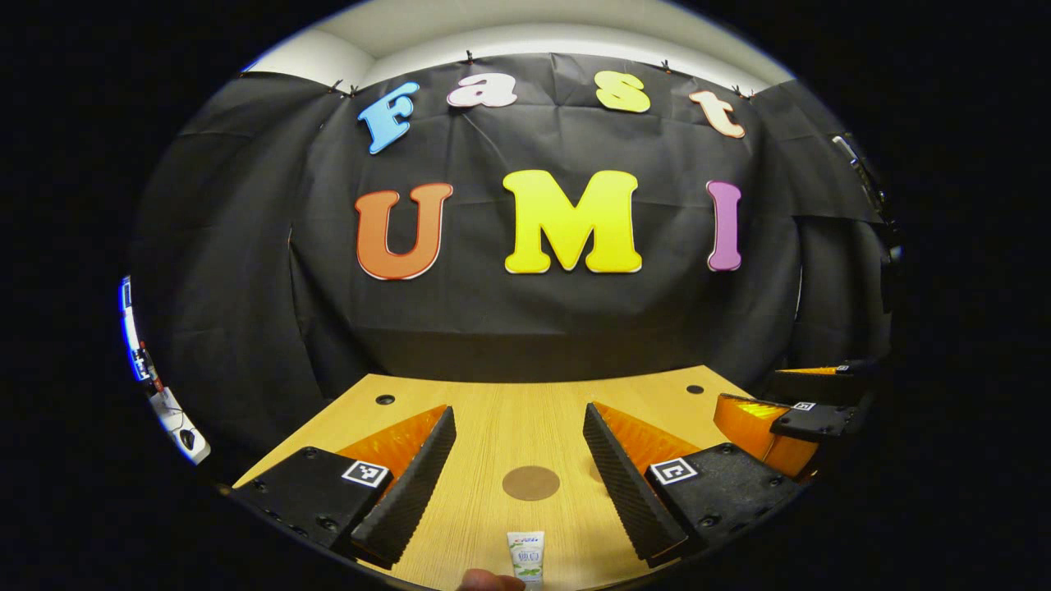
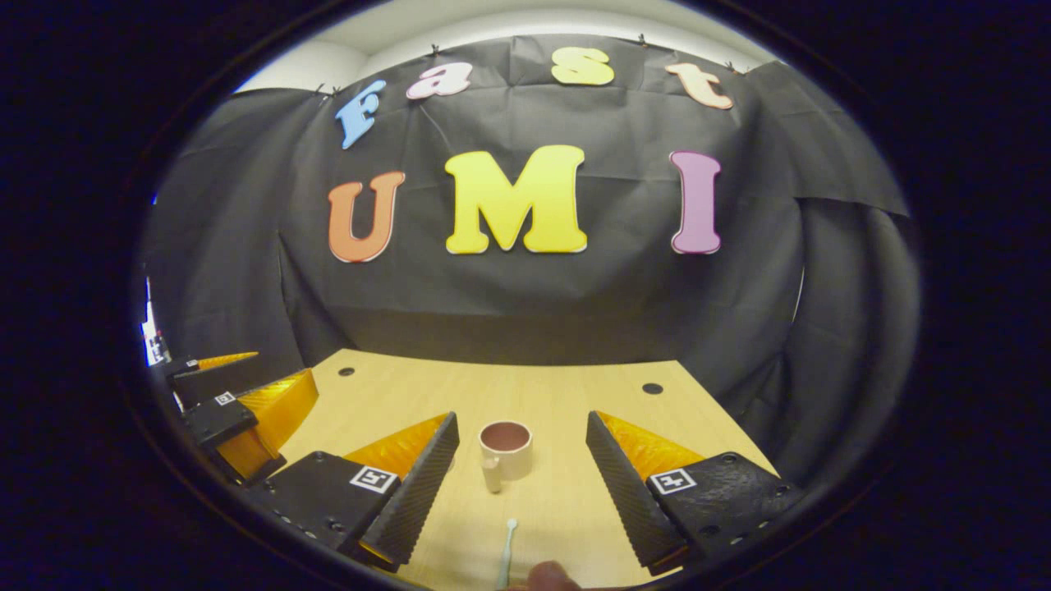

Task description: Put the toothbrush and toothpaste on the desktop into the cup, then pick up the cup and place it on the coaster on the desktop.

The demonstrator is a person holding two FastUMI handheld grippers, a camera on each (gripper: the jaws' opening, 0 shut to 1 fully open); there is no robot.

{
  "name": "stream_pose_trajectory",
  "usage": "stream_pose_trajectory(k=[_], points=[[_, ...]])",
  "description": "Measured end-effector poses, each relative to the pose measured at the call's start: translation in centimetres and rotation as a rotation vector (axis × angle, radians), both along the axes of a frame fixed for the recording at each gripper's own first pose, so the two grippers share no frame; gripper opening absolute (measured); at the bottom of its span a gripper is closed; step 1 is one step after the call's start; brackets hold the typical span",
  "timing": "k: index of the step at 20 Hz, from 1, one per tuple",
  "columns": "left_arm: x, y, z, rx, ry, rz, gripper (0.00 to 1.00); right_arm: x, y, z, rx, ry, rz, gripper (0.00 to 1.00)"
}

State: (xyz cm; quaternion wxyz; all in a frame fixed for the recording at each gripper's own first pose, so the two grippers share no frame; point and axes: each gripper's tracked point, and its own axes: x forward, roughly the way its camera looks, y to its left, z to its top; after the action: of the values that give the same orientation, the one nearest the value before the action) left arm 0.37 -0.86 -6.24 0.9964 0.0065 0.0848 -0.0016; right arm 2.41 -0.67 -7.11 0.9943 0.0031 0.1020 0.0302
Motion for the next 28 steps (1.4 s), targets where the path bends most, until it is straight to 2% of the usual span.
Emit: stream_pose_trajectory(k=[3,4,5,7,8,12,18,22,24,25,28], points=[[-1.1,-0.4,-3.3,-0.006,0.087,-0.008,0.99,-0.8,-0.1,-4.3,-0.025,0.108,0.026,0.96],[-1.6,-0.5,-4.5,-0.011,0.121,-0.012,0.99,-0.9,-0.2,-5.8,-0.033,0.144,0.03,0.93],[-2.1,-0.6,-5.8,-0.014,0.159,-0.014,0.99,-1.1,-0.2,-7.3,-0.034,0.185,0.032,0.98],[-3.1,-0.9,-8.5,-0.027,0.243,-0.028,0.99,-1.8,-0.2,-10.4,-0.035,0.267,0.035,0.99],[-3.6,-1.0,-10.1,-0.028,0.296,-0.033,1.0,-2.0,-0.2,-11.7,-0.036,0.306,0.037,0.96],[-5.8,-1.3,-14.9,-0.025,0.448,-0.042,1.0,-2.5,0.5,-16.2,-0.041,0.433,0.038,0.96],[-7.3,-1.6,-19.7,-0.029,0.59,-0.05,1.0,-2.7,0.9,-22.0,-0.034,0.608,0.013,0.96],[-7.7,-1.6,-22.0,-0.019,0.638,-0.05,1.0,-2.4,1.0,-24.1,-0.059,0.657,0.02,0.95],[-7.8,-1.5,-23.0,-0.013,0.662,-0.043,1.0,-2.4,1.2,-24.7,-0.068,0.675,0.026,0.93],[-7.9,-1.4,-23.5,-0.011,0.676,-0.037,1.0,-2.3,1.2,-24.9,-0.072,0.681,0.025,0.84],[-8.1,-1.2,-24.4,-0.019,0.708,-0.032,1.0,-2.5,1.3,-25.3,-0.064,0.695,0.013,0.73]])
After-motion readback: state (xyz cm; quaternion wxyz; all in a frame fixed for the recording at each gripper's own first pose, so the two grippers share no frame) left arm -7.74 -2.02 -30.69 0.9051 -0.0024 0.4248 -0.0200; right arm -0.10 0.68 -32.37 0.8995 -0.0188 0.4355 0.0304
